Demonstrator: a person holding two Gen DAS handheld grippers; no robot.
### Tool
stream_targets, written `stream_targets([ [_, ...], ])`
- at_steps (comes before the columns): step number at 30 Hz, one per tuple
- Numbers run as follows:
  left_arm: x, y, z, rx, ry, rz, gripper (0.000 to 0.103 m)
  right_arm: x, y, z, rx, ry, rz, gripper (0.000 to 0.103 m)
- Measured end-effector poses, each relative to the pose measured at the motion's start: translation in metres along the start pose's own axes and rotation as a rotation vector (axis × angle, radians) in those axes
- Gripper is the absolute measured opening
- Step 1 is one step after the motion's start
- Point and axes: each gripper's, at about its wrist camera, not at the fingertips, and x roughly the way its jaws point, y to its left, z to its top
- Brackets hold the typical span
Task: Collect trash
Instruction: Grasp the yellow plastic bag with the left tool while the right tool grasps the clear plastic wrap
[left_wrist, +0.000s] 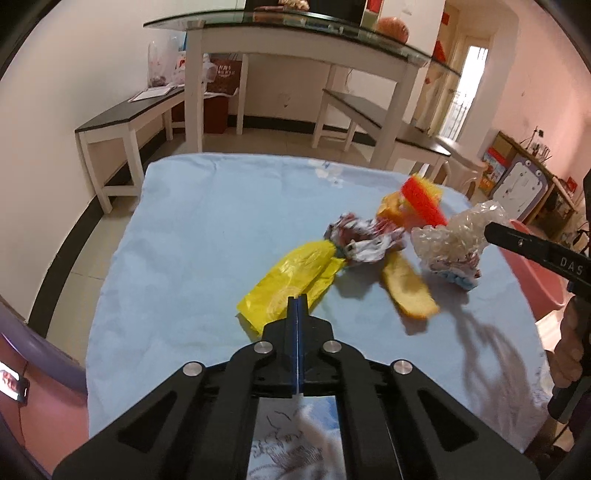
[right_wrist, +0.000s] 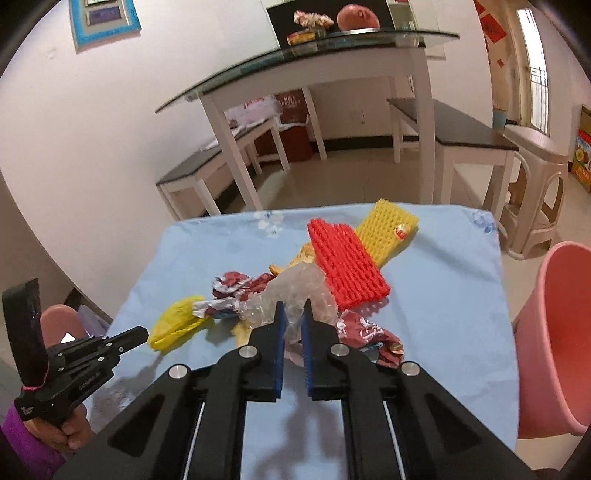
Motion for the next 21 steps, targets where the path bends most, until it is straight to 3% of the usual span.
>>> stream_targets([
  [4, -0.002, 0.005, 0.007, -0.014, -0.002, -0.011, 0.000, -0.020, -0.003, -0.002, 0.006, -0.026, 0.003, 0.007],
  [10, 0.028, 0.015, 0.011, 0.004, 0.076, 0.054, 0.000, -0.043, -0.009, -0.009, 0.017, -0.044, -0.010, 0.007],
  [14, 0.040, 0.026, 0.011, -0.046, 0.118, 0.031, 0.000, -0.054, -0.017, -0.012, 0.030, -0.055, -0.027, 0.007],
  [21, 0.039, 0.032, 0.010, -0.084, 0.114, 0.008, 0.000, -0.057, -0.030, -0.019, 0.073, -0.046, -0.041, 0.008],
])
